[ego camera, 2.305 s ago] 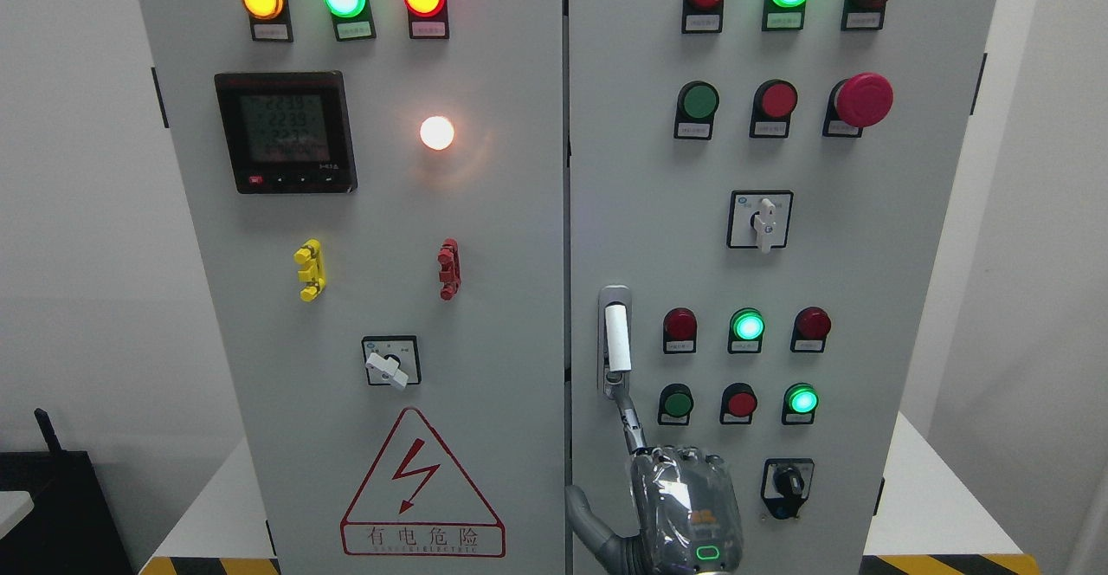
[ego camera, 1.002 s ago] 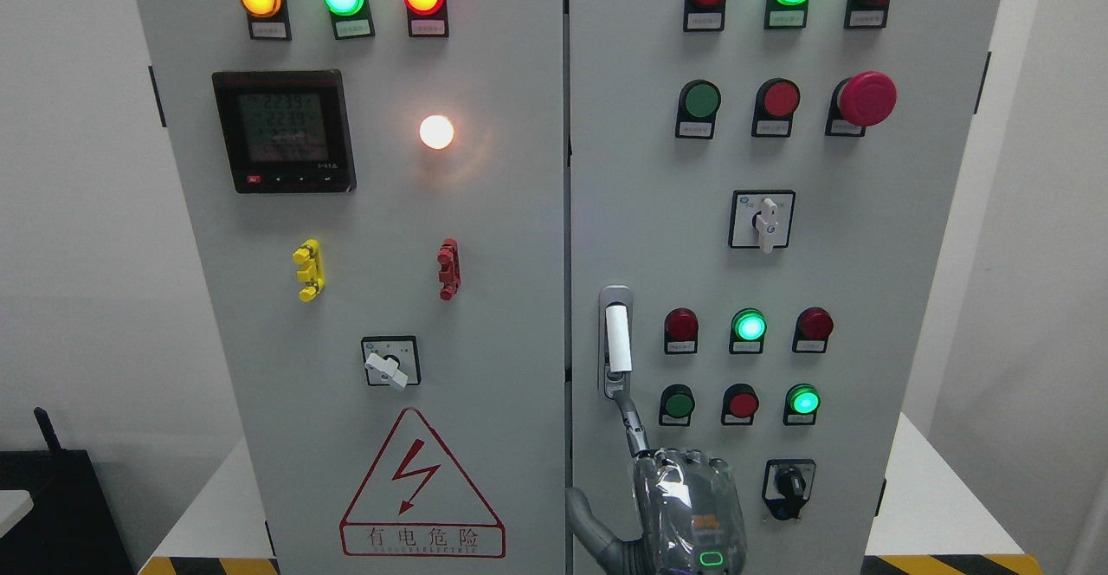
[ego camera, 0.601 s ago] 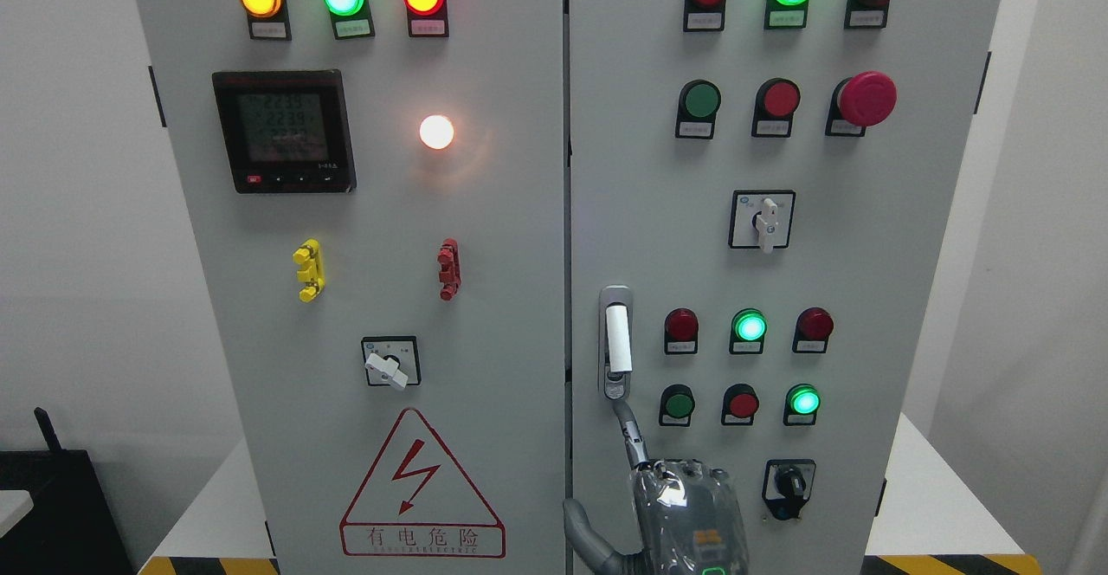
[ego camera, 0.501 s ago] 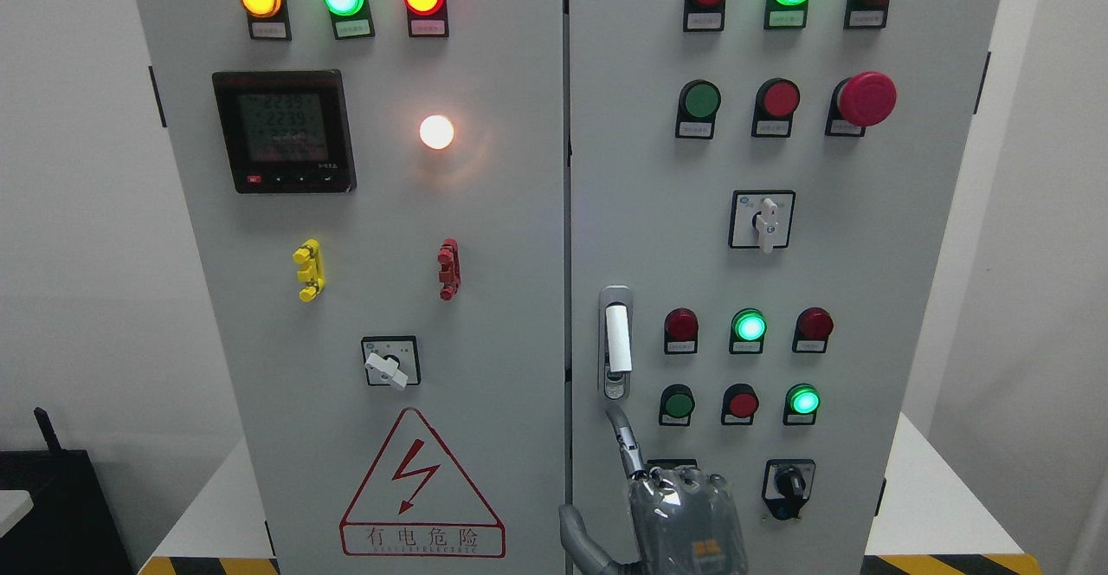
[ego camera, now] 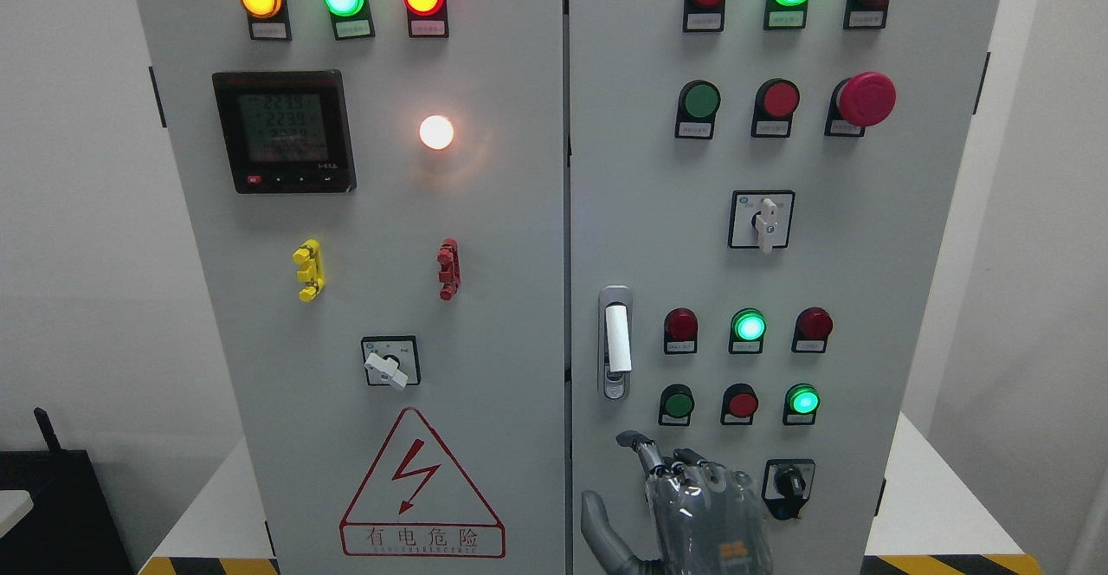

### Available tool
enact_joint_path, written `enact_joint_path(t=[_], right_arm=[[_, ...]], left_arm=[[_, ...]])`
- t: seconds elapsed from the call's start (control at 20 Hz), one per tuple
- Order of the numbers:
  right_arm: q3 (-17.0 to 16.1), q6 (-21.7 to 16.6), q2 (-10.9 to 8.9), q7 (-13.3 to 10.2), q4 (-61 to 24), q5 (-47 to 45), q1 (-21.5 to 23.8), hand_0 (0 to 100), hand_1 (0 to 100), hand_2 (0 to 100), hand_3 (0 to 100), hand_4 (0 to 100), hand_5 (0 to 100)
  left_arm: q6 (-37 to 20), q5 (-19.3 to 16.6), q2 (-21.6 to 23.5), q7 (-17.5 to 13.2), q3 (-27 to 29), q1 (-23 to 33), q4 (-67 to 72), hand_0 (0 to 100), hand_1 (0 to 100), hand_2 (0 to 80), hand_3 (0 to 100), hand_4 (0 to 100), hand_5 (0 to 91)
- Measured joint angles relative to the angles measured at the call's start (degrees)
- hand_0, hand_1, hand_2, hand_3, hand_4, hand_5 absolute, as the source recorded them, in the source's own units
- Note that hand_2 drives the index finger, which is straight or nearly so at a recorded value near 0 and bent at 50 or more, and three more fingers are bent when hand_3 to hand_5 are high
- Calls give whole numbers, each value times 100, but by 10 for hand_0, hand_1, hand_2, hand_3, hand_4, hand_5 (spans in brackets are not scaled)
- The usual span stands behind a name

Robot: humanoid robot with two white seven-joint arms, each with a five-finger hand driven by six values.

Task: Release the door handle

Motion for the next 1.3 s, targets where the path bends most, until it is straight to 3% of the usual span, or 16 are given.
enact_joint_path(t=[0.2,0.55,1.3], right_arm=[[-30,117,3,270,-72,-8,-154,353,0,960,1000,1000,966],[-44,342,7,596,-130,24,-416,352,0,976,1000,1000,966],[-33,566,11,785,118,178,-925,344,0,997,1000,1000,968]], left_arm=[[0,0,0,0,0,0,0,120,389,0,0,0,0],[0,0,0,0,0,0,0,120,389,0,0,0,0],[0,0,0,0,0,0,0,120,389,0,0,0,0]])
